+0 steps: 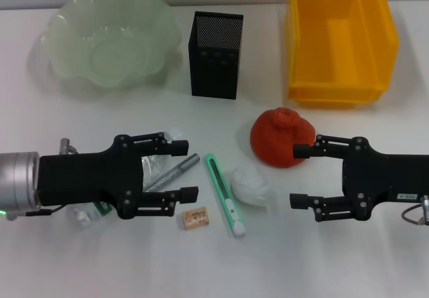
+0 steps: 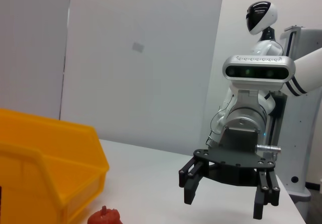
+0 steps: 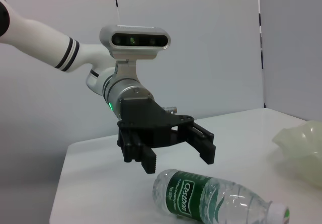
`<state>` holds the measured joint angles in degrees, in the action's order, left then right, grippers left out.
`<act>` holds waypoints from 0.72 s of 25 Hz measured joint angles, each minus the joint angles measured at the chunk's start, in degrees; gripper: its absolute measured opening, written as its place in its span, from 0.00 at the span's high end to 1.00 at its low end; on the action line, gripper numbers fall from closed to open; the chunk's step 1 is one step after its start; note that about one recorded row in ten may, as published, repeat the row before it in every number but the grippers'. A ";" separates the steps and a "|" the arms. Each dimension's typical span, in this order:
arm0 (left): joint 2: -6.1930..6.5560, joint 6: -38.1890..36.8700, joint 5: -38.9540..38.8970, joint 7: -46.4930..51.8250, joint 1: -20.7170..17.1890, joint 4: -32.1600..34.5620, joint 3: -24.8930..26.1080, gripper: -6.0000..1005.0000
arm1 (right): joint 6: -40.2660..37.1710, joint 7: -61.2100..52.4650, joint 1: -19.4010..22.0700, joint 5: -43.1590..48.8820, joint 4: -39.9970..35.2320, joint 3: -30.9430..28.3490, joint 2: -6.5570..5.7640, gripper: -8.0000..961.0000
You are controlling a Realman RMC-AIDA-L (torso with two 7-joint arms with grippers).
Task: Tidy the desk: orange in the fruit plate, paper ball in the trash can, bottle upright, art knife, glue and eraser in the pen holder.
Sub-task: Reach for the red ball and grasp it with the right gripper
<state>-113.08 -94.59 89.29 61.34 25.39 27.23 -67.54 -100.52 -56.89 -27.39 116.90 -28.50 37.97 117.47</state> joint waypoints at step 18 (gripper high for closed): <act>0.94 -2.53 0.00 -0.40 -1.49 0.37 1.27 0.23 | -0.02 0.03 0.32 -0.11 0.02 -0.11 0.13 0.15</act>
<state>-112.14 -97.13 89.29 60.94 23.90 27.60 -66.27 -100.54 -56.86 -27.07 116.79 -28.48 37.87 117.60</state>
